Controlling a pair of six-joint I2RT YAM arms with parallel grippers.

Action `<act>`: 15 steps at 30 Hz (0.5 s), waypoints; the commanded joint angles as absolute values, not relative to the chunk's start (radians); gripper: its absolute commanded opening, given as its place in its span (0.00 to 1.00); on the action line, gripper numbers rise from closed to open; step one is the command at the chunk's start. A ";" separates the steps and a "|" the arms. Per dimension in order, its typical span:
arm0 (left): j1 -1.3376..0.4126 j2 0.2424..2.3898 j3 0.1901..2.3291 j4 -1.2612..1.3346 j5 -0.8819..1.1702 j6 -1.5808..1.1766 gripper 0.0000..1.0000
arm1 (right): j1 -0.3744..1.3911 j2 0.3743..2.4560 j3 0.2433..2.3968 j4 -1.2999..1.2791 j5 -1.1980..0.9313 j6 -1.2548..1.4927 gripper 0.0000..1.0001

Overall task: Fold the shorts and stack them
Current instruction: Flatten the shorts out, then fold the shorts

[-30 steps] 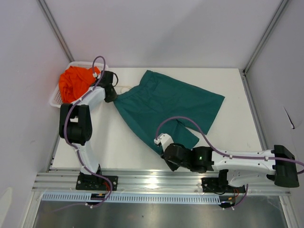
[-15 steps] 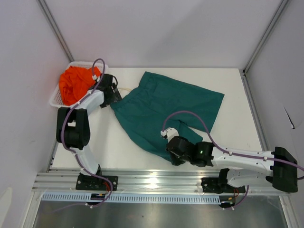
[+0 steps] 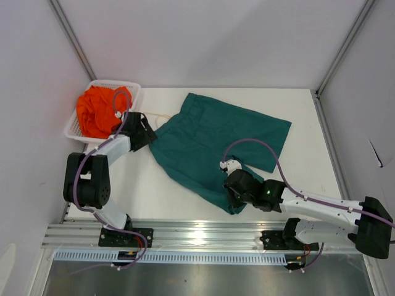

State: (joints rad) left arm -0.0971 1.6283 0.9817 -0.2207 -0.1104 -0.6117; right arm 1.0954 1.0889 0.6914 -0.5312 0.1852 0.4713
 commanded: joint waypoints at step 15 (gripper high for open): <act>-0.037 1.753 0.956 0.041 -0.008 -0.752 0.59 | 1.118 1.023 0.667 -0.528 0.121 0.468 0.00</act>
